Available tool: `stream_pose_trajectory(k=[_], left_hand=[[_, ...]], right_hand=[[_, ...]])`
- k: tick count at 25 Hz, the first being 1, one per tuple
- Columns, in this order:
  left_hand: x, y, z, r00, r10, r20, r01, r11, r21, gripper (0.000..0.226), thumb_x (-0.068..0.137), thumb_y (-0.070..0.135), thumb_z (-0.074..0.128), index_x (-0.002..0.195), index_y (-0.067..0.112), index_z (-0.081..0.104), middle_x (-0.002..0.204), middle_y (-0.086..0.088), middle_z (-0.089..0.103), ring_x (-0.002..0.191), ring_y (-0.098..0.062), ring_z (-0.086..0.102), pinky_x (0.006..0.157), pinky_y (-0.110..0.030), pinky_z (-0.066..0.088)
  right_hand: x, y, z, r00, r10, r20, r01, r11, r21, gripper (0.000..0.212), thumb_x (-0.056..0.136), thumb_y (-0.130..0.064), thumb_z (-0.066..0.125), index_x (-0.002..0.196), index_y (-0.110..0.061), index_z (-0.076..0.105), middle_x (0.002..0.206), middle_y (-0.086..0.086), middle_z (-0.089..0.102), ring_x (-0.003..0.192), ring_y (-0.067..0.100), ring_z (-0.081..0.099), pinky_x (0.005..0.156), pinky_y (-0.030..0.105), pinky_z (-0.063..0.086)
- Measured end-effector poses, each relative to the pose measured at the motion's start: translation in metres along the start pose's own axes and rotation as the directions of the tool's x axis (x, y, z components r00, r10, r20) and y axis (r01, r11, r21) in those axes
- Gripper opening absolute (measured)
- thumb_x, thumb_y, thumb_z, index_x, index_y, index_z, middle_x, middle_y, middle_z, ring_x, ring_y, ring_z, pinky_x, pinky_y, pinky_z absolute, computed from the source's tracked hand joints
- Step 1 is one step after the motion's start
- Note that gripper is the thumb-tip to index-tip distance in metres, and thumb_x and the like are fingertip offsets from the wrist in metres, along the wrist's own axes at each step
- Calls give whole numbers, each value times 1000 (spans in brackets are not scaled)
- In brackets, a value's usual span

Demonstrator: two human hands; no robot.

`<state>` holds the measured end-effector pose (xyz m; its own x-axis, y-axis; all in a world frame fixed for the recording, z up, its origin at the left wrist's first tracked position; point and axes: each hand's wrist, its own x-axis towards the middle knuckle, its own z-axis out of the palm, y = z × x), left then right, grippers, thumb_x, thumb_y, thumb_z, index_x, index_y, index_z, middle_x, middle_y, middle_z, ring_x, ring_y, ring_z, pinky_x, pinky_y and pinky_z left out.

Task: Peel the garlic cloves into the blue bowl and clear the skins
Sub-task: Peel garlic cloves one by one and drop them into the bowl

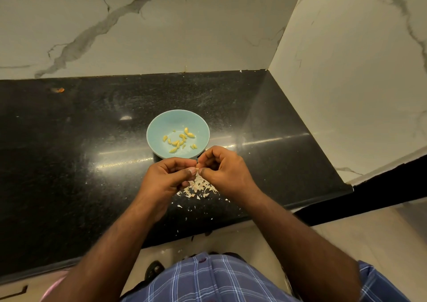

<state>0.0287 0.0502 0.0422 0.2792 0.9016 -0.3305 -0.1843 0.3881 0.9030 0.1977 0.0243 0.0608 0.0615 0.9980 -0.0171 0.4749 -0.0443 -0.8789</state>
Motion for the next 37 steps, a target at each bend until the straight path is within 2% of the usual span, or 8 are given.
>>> stream_pose_trajectory(k=[3, 7, 11, 13, 18, 27, 29, 37], left_hand=[[-2, 0, 0, 1000, 22, 8, -23, 999, 41, 14, 87, -2, 71, 100, 1, 75, 80, -11, 72, 64, -10, 61, 58, -20, 48], [-3, -2, -1, 997, 74, -10, -71, 987, 147, 9, 91, 8, 71, 97, 4, 76, 71, -9, 69, 62, -10, 58, 60, -22, 49], [-1, -3, -2, 993, 112, -25, -105, 974, 202, 9, 92, 14, 71, 97, 8, 75, 75, -5, 73, 69, -12, 64, 67, -31, 50], [1, -3, -3, 993, 115, -36, -105, 972, 211, 8, 93, 14, 71, 96, 9, 75, 76, -4, 74, 70, -11, 65, 67, -31, 50], [4, 0, -3, 994, 110, -23, -103, 976, 194, 9, 96, 12, 67, 97, 6, 74, 77, -9, 73, 69, -16, 61, 63, -29, 47], [0, 6, -3, 981, 193, -35, -170, 926, 338, 7, 87, 7, 76, 93, 13, 76, 76, -8, 76, 72, -18, 72, 70, -39, 58], [-2, 6, -2, 972, 231, -44, -200, 910, 364, 6, 87, 8, 77, 91, 13, 76, 73, -7, 76, 70, -16, 72, 69, -35, 60], [-2, 2, 1, 943, 331, -47, -283, 865, 415, 12, 89, 4, 73, 92, 14, 77, 74, 0, 76, 72, -12, 73, 67, -23, 57]], right_hand=[[-1, -1, 0, 998, -54, -8, 54, 997, -59, 13, 82, -9, 72, 90, -19, 69, 80, -6, 71, 74, 10, 67, 70, 31, 60], [0, -5, 1, 996, -91, 7, 91, 993, -75, 13, 83, -10, 72, 89, -19, 67, 75, -11, 66, 67, 1, 61, 63, 15, 49], [2, -5, 2, 991, -130, -15, 129, 988, -88, 10, 84, -10, 71, 92, -15, 68, 77, -10, 68, 71, 6, 65, 65, 20, 55], [2, -4, 5, 988, -150, -36, 146, 984, -102, 10, 85, -11, 70, 94, -16, 69, 79, -7, 70, 74, 9, 67, 68, 26, 59], [0, -7, 10, 976, -180, -121, 166, 979, -115, 13, 86, -16, 71, 99, -17, 69, 84, -5, 71, 78, 9, 68, 68, 25, 59], [8, -12, 10, 994, -8, -110, 10, 1000, 18, 23, 80, -9, 73, 100, -19, 68, 79, -7, 71, 76, 11, 69, 75, 39, 61], [10, -13, 10, 995, 7, -101, -4, 999, 32, 24, 80, -8, 73, 100, -19, 67, 80, -5, 71, 77, 11, 70, 76, 39, 62], [10, -19, 13, 994, 44, -95, -39, 998, 52, 21, 82, -4, 69, 99, -16, 64, 73, -8, 63, 66, 0, 58, 64, 20, 51]])
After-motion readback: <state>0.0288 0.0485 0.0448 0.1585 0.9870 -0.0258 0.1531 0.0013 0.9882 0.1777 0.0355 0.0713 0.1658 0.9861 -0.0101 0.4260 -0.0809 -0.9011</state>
